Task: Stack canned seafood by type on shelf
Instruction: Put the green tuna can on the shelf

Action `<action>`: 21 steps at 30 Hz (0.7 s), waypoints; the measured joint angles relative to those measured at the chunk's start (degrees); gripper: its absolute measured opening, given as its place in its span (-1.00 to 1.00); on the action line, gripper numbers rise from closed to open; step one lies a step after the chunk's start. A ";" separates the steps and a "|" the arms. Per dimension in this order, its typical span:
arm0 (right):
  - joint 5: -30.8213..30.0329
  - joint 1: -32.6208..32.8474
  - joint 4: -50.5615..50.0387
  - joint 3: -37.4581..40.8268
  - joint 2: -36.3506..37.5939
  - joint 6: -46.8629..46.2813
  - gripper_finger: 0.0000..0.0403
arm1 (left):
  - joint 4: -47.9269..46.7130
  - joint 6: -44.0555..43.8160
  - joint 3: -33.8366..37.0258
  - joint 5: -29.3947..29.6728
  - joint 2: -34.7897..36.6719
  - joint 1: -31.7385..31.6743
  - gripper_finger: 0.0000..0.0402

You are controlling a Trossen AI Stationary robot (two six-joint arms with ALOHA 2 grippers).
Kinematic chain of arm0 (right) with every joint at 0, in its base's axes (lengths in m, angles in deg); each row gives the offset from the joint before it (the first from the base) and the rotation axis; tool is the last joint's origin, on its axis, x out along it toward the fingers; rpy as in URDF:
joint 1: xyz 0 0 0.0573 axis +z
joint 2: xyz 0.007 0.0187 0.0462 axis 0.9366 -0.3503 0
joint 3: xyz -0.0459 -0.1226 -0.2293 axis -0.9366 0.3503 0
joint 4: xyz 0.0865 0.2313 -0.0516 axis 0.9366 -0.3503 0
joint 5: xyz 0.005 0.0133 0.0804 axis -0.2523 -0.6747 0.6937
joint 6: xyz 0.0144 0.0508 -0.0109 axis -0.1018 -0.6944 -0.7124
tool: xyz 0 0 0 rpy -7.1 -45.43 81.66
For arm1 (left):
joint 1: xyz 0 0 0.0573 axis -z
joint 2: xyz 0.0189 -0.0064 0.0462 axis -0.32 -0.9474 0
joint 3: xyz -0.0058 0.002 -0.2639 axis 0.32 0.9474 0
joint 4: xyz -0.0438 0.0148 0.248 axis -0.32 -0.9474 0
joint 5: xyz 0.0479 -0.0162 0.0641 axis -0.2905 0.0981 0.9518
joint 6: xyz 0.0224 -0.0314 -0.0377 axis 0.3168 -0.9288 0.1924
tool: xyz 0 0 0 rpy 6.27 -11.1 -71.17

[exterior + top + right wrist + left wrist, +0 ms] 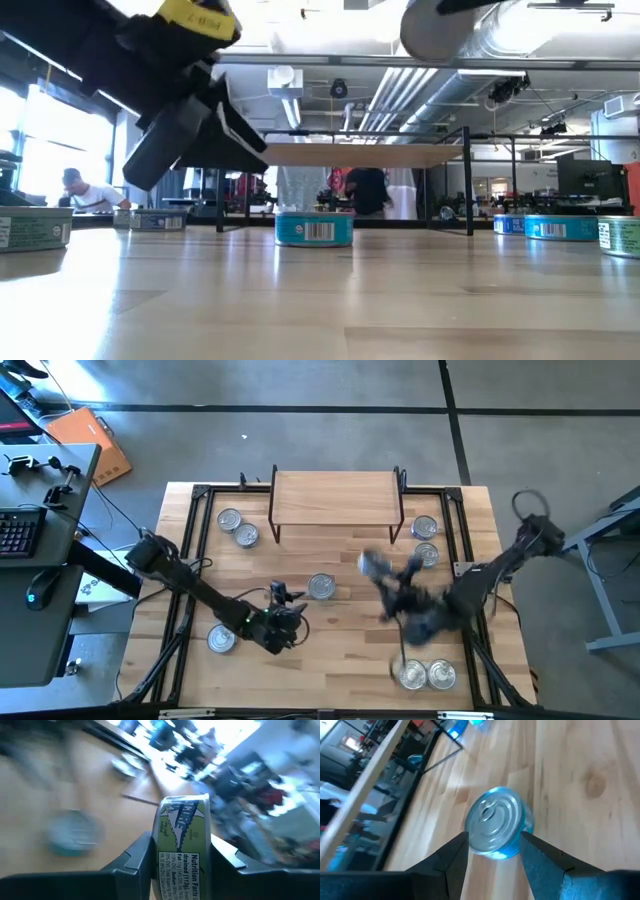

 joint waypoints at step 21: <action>40.10 -57.90 14.26 -0.08 -5.84 40.05 -0.42 | 14.35 5.37 4.14 -1.05 3.63 -2.38 -0.18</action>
